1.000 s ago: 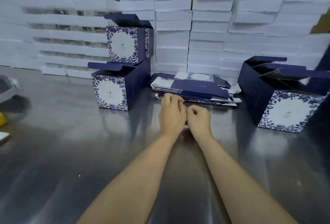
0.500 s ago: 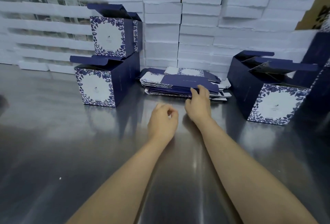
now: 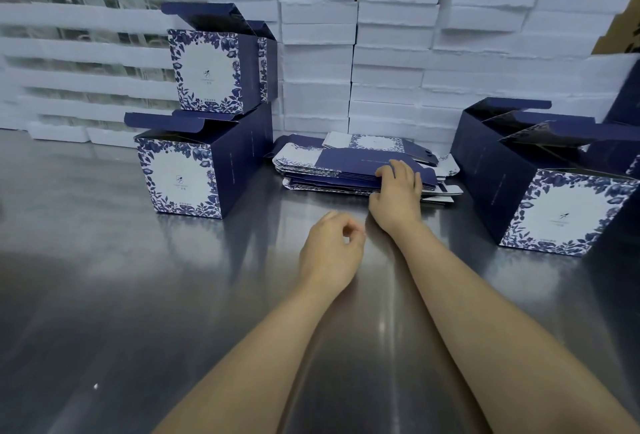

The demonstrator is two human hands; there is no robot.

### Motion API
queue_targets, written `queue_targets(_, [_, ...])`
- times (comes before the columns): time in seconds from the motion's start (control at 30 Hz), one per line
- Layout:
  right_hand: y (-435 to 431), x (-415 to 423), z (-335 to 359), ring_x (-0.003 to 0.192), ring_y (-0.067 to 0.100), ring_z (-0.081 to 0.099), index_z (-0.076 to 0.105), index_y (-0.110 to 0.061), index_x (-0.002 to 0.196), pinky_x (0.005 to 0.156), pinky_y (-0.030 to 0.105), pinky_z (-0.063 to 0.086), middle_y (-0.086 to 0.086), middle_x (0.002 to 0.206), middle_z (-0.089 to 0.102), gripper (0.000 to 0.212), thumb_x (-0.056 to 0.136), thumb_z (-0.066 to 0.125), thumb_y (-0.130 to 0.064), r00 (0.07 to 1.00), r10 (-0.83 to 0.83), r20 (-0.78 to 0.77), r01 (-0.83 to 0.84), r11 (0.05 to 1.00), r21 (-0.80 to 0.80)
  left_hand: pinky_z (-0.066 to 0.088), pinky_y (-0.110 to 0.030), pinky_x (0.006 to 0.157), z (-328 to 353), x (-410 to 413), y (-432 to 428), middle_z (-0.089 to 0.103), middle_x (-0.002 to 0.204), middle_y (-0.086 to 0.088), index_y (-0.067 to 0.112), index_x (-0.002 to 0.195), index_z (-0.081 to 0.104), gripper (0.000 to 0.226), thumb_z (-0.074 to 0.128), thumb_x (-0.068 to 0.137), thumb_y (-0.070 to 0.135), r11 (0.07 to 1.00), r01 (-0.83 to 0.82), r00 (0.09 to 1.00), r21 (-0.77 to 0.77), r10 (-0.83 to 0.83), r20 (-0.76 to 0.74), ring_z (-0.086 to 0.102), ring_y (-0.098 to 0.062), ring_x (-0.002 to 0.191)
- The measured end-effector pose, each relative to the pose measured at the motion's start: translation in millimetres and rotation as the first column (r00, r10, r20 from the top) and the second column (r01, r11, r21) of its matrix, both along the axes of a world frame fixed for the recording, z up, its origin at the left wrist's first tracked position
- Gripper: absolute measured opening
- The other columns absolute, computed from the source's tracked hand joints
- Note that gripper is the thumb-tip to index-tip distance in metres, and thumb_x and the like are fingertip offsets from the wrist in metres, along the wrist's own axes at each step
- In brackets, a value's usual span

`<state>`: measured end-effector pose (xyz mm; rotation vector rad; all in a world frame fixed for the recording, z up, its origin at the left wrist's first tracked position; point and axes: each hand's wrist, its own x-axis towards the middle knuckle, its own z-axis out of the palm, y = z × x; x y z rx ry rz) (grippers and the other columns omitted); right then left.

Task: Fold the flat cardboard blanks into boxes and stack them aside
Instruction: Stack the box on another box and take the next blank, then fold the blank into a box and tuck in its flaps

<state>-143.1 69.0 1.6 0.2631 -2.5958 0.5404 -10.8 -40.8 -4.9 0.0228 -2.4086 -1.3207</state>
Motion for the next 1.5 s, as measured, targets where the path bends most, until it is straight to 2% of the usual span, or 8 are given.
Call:
queue_targets(0.6, [2, 3, 3, 0.146, 0.022, 0.016, 0.057, -0.02, 0.132, 0.12, 0.037, 0.004, 0.005, 0.155, 0.033, 0.043, 0.09, 0.049, -0.011, 0.998, 0.055, -0.038, -0.054, 0.998, 0.013, 0.05, -0.032, 0.083, 1, -2, 0, 0.065, 0.095, 0.01, 0.025, 0.081, 0.064, 0.018, 0.052, 0.089, 0.014, 1.0, -0.007, 1.0, 0.005, 0.007, 0.03, 0.06, -0.01, 0.089])
queue_targets(0.93, [0, -1, 0, 0.149, 0.019, 0.001, 0.035, -0.009, 0.144, 0.116, 0.058, -0.01, -0.002, 0.16, 0.015, 0.054, 0.091, 0.047, -0.009, 0.999, -0.026, 0.022, 0.022, 0.988, 0.151, 0.049, -0.029, 0.078, 0, -3, 0, 0.065, 0.092, 0.01, 0.028, 0.081, 0.064, 0.018, 0.052, 0.09, 0.017, 1.0, 0.01, 0.999, -0.02, -0.009, 0.041, 0.06, -0.008, 0.085])
queue_targets(1.07, [2, 7, 18, 0.139, 0.021, 0.029, 0.05, -0.008, 0.134, 0.117, 0.056, -0.003, -0.001, 0.147, 0.04, 0.052, 0.082, 0.051, 0.0, 0.948, -0.04, -0.317, 0.032, 0.999, -0.028, 0.04, -0.008, 0.058, -1, -6, -6, 0.063, 0.081, 0.009, 0.027, 0.078, 0.063, 0.022, 0.054, 0.089, 0.01, 0.999, 0.027, 0.999, 0.035, -0.026, -0.02, 0.056, 0.004, 0.065])
queue_targets(1.13, [5, 17, 38, 0.124, 0.026, 0.048, 0.061, -0.006, 0.124, 0.114, 0.05, 0.018, 0.002, 0.134, 0.056, 0.042, 0.082, 0.053, -0.001, 0.846, -0.068, -0.528, -0.008, 0.99, -0.141, 0.038, -0.005, 0.056, -2, -8, -10, 0.064, 0.079, 0.008, 0.024, 0.079, 0.065, 0.022, 0.054, 0.089, 0.007, 0.997, 0.015, 0.999, 0.073, -0.012, -0.043, 0.054, 0.005, 0.06])
queue_targets(1.2, [9, 32, 64, 0.106, 0.03, 0.06, 0.07, -0.006, 0.111, 0.093, 0.041, 0.041, 0.004, 0.119, 0.066, 0.029, 0.085, 0.056, -0.003, 0.719, -0.136, -0.682, -0.072, 0.961, -0.267, 0.039, -0.004, 0.063, 0, -10, -12, 0.068, 0.085, 0.004, 0.022, 0.081, 0.065, 0.022, 0.054, 0.09, 0.006, 0.992, 0.0, 0.997, 0.123, 0.009, -0.075, 0.055, 0.005, 0.067])
queue_targets(1.33, [28, 70, 126, 0.095, 0.012, 0.061, 0.076, -0.011, 0.103, 0.075, 0.008, 0.039, 0.002, 0.106, 0.069, 0.023, 0.089, 0.058, -0.008, 0.761, -0.219, -0.611, -0.239, 0.781, -0.578, 0.052, -0.027, 0.082, 3, -8, -14, 0.067, 0.098, 0.004, 0.02, 0.101, 0.063, 0.013, 0.053, 0.096, 0.014, 0.948, -0.01, 0.995, 0.318, 0.042, -0.093, 0.06, -0.008, 0.089])
queue_targets(1.43, [53, 105, 163, 0.095, 0.007, 0.062, 0.075, -0.011, 0.104, 0.086, 0.014, 0.047, -0.003, 0.099, 0.066, 0.023, 0.087, 0.059, -0.006, 0.856, -0.147, -0.496, -0.272, 0.687, -0.674, 0.052, -0.032, 0.08, 11, -1, -14, 0.064, 0.108, 0.004, 0.021, 0.113, 0.059, 0.017, 0.052, 0.098, 0.026, 0.88, 0.017, 0.996, 0.475, 0.024, -0.08, 0.061, -0.01, 0.097])
queue_targets(1.5, [66, 129, 178, 0.088, 0.003, 0.061, 0.074, -0.016, 0.104, 0.082, 0.018, 0.049, -0.007, 0.092, 0.066, 0.023, 0.087, 0.061, -0.007, 0.921, -0.016, -0.39, -0.268, 0.699, -0.663, 0.054, -0.033, 0.081, 18, 6, -14, 0.064, 0.117, 0.003, 0.025, 0.118, 0.056, 0.022, 0.048, 0.1, 0.034, 0.719, 0.094, 0.995, 0.688, -0.079, -0.054, 0.062, -0.012, 0.104])
